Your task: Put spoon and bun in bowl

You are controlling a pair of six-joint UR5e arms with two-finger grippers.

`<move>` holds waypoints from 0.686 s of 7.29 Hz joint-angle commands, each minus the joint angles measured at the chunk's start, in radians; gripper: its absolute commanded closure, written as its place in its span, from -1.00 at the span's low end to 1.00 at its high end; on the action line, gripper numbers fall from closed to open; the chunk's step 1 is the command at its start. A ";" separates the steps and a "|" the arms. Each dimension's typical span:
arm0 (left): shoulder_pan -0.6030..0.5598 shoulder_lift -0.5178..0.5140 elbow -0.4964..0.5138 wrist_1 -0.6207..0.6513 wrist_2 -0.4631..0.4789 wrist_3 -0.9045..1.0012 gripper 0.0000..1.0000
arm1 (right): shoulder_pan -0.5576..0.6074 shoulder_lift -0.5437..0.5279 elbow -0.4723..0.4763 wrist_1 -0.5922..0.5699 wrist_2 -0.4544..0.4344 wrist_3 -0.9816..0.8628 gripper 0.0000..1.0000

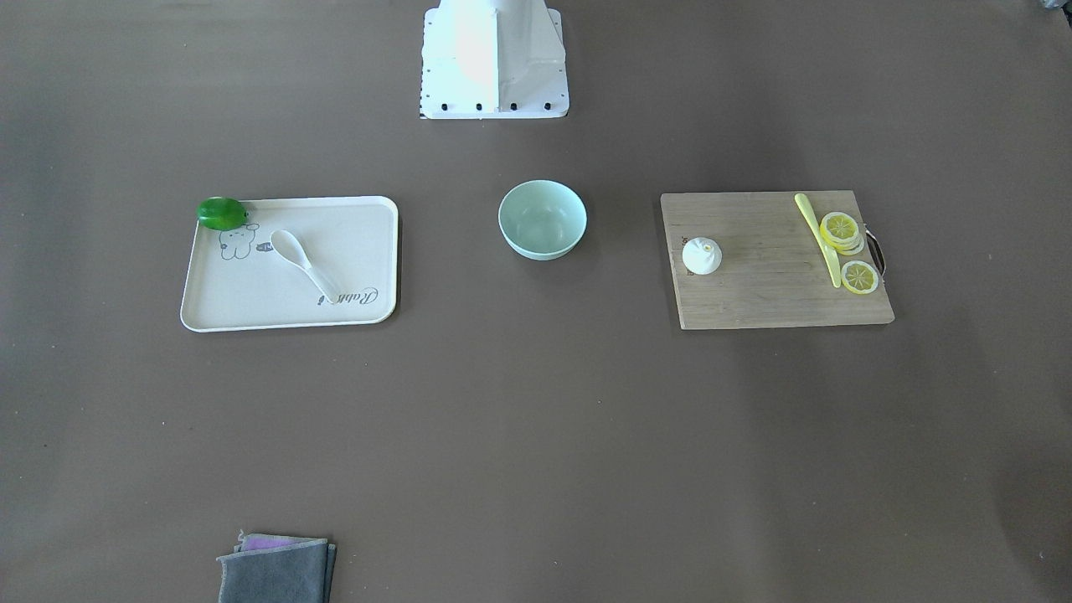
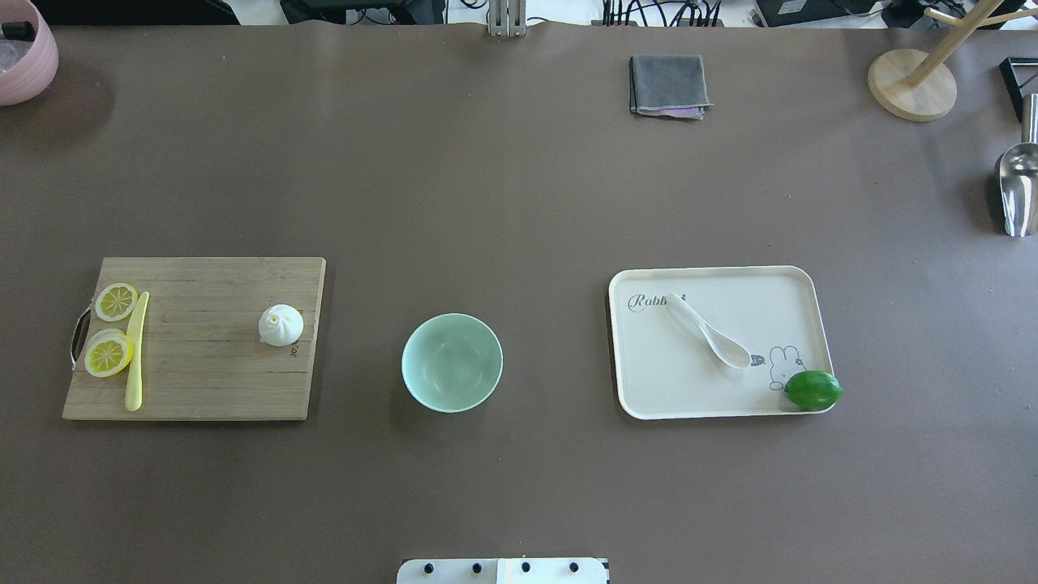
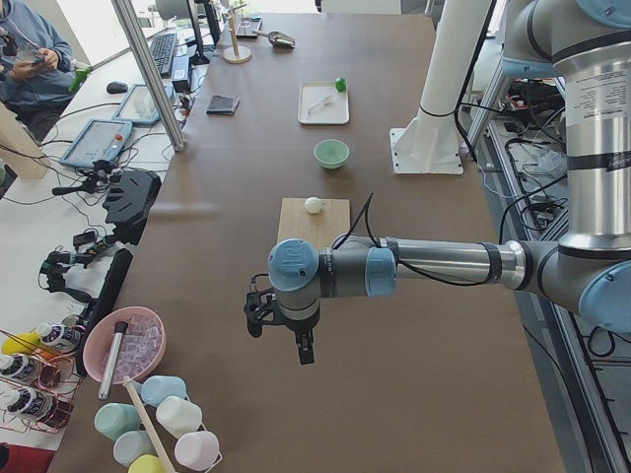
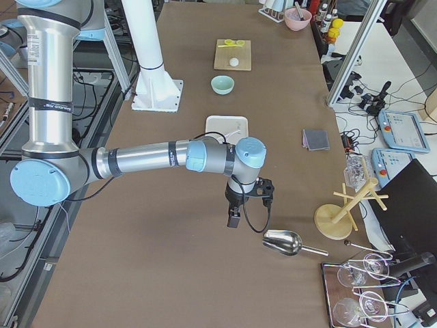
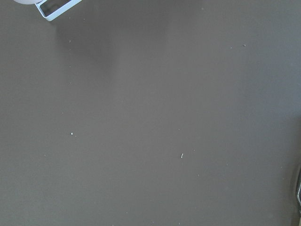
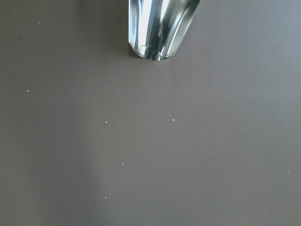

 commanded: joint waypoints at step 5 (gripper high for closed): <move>0.004 0.004 0.023 -0.010 -0.020 0.002 -0.97 | -0.002 -0.004 -0.026 0.003 0.085 0.016 -1.00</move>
